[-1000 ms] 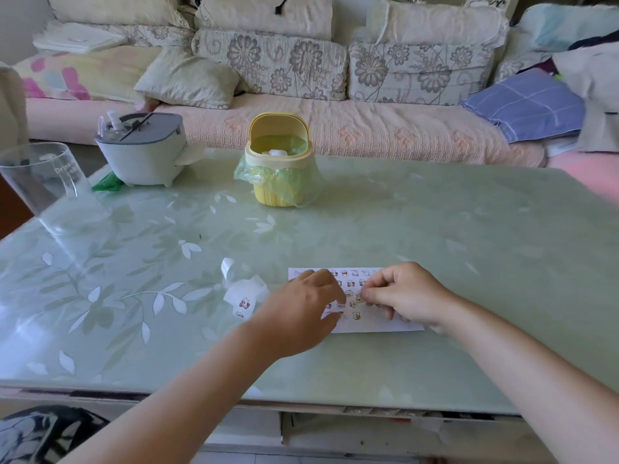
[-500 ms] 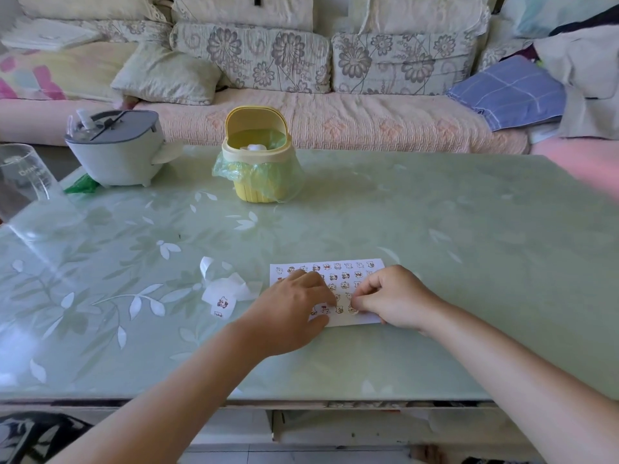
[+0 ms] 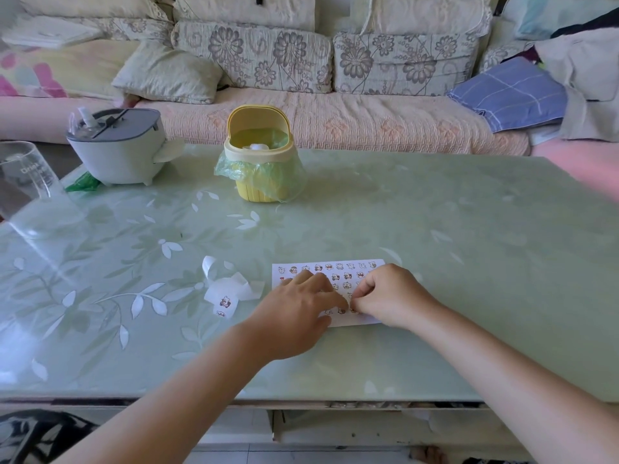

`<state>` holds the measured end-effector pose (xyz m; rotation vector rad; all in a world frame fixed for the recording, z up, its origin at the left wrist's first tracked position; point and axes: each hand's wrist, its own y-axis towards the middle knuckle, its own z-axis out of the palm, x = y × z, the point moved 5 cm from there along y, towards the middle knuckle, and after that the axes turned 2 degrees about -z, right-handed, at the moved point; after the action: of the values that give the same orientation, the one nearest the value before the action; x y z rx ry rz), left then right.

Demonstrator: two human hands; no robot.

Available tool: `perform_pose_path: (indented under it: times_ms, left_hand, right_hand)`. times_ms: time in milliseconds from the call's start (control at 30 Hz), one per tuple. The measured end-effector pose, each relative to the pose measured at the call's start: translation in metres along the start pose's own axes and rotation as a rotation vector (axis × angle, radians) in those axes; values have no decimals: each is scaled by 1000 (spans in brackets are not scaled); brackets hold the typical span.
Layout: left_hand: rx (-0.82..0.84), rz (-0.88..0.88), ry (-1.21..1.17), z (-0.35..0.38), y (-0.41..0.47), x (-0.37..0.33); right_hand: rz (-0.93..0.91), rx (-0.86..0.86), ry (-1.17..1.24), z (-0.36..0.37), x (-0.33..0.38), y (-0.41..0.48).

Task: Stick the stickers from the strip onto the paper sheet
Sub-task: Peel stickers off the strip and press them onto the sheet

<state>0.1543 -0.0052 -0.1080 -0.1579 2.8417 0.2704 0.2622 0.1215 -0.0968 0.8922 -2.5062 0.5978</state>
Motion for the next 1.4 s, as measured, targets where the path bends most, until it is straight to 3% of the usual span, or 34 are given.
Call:
perform_pose_path:
  times_ms: [200, 367, 533, 633, 867, 1033, 1400]
  left_hand:
    - [1, 18, 38, 4, -2, -3]
    - [-6, 15, 66, 5, -3, -7]
    - [-43, 9, 78, 7, -4, -10]
    - [-62, 1, 85, 9, -3, -10]
    - [-137, 34, 164, 10, -5, -13]
    - [-109, 39, 195, 9, -6, -14]
    - [65, 70, 124, 5, -14, -11]
  right_hand:
    - [9, -13, -172, -2, 8, 1]
    - [-50, -125, -258, -2, 8, -3]
    - [-124, -242, -323, -7, 3, -10]
    - [-146, -229, -249, -11, -10, -13]
    - [-497, -164, -388, 7, -19, -32]
    - [-550, -183, -493, 9, -23, -38]
    - [-566, -166, -419, 6, -26, -39]
